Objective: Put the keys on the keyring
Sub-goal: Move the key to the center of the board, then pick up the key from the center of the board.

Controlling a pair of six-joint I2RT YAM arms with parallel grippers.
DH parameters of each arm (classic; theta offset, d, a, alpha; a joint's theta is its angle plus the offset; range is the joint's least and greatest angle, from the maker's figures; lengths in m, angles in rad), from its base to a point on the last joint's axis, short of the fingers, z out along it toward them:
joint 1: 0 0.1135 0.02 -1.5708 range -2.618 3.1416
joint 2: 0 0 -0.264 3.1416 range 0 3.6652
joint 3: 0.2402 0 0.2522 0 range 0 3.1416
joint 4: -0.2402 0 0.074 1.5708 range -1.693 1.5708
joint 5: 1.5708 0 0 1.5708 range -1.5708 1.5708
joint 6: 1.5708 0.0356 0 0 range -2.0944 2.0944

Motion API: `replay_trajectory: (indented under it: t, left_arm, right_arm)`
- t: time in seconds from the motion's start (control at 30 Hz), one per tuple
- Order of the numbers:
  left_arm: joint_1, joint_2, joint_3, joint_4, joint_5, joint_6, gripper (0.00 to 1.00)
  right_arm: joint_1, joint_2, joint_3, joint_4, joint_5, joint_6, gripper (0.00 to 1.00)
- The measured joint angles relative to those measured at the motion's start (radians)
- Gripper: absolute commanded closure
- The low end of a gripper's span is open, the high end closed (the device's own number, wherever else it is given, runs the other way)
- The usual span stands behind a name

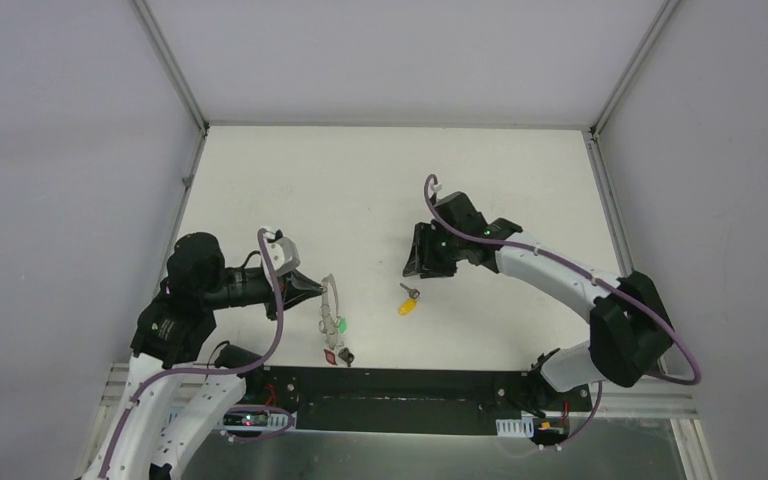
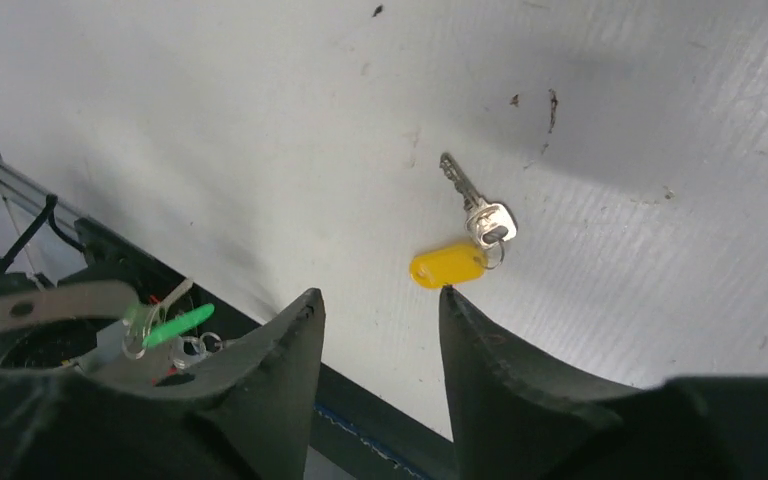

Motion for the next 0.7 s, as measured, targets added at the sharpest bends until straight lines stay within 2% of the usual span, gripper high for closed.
replay_trajectory:
  t: [0.1,0.3,0.53,0.7]
  left_arm:
    - [0.0,0.028,-0.027,0.051,0.023,-0.01,1.0]
    - [0.0,0.093,-0.04,0.097,0.011,-0.016,1.0]
    - [-0.011,0.12,-0.053,0.131,-0.03,-0.019,1.0]
    - [-0.064,0.129,-0.111,0.159,-0.066,-0.03,1.0]
  right_arm:
    - [-0.006,-0.072,0.0,-0.033,-0.004,-0.008,0.43]
    - [-0.09,-0.143,-0.078,-0.069,-0.069,0.044,0.45]
    - [-0.155,-0.146,-0.259,-0.059,-0.178,0.149,0.53]
    - [-0.208,-0.13,-0.336,0.031,-0.249,0.221,0.61]
